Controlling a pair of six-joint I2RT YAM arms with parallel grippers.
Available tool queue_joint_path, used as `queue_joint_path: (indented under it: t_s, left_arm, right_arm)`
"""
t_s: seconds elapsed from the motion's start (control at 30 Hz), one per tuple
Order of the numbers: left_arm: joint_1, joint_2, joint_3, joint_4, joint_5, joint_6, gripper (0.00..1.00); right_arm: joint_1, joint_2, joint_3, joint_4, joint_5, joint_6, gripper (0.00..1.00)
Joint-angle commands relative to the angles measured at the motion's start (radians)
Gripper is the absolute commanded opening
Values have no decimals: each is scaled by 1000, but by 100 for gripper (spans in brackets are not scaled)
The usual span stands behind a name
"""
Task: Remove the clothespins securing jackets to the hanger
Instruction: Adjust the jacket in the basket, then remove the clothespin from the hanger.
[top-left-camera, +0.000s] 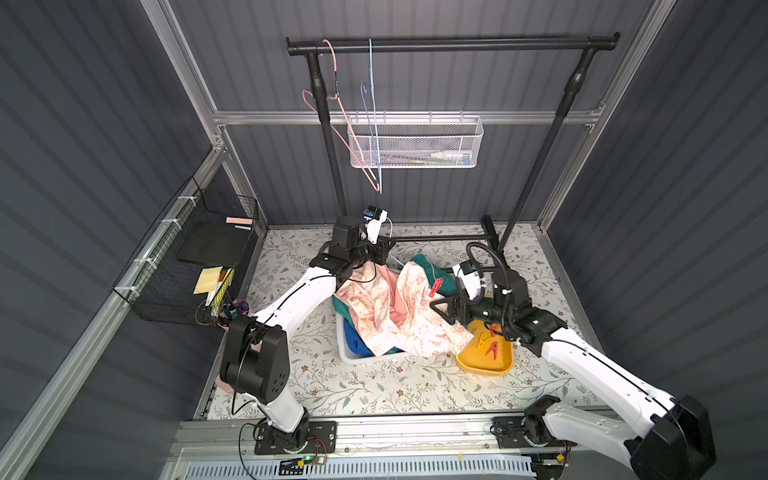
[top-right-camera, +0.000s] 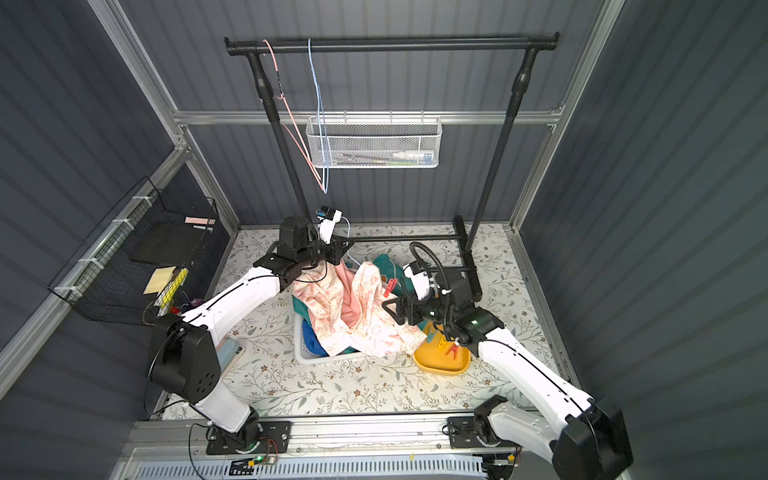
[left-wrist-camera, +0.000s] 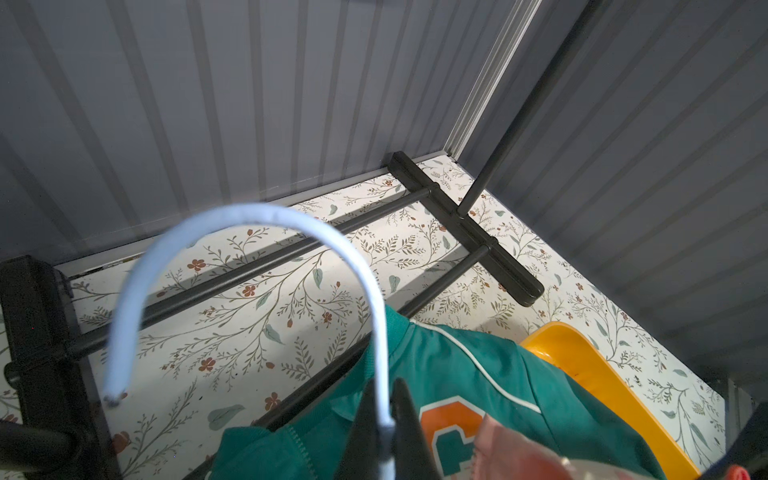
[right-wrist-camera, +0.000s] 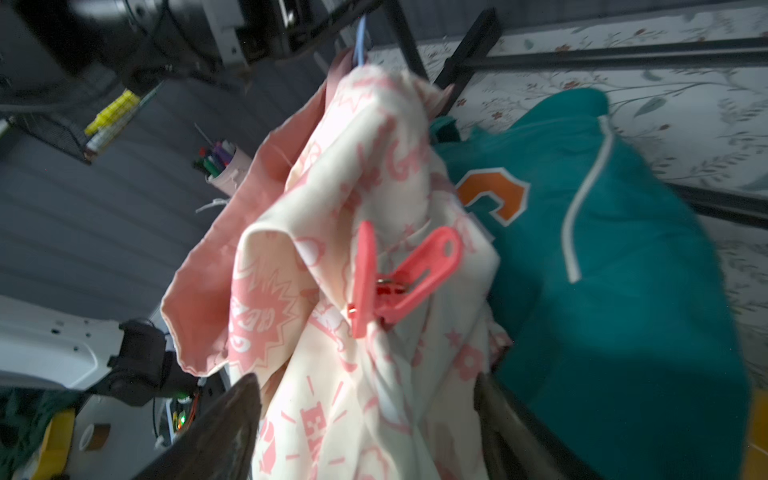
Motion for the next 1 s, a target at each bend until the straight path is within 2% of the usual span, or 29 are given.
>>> queue_joint_path:
  t_s: [0.0,0.2,0.5,0.73,0.97]
  left_arm:
    - [-4,-24,-30,17,20,8,0]
    - [-3,-26,-45,43,28,8,0]
    - [-4,-31,-59,59,40,4,0]
    - [-4,-32,-64,62,43,5,0]
    - [-4,-31,-68,72,48,2,0]
  right_arm:
    - [-77,-36,-26,90,-85,134,88]
    - [-81,14,40,142,-165,211,88]
    - [-59,129,77,210,-178,241,83]
    - [-28,166,115,184,-128,228,72]
    - [-16,171,128,160,-106,220,56]
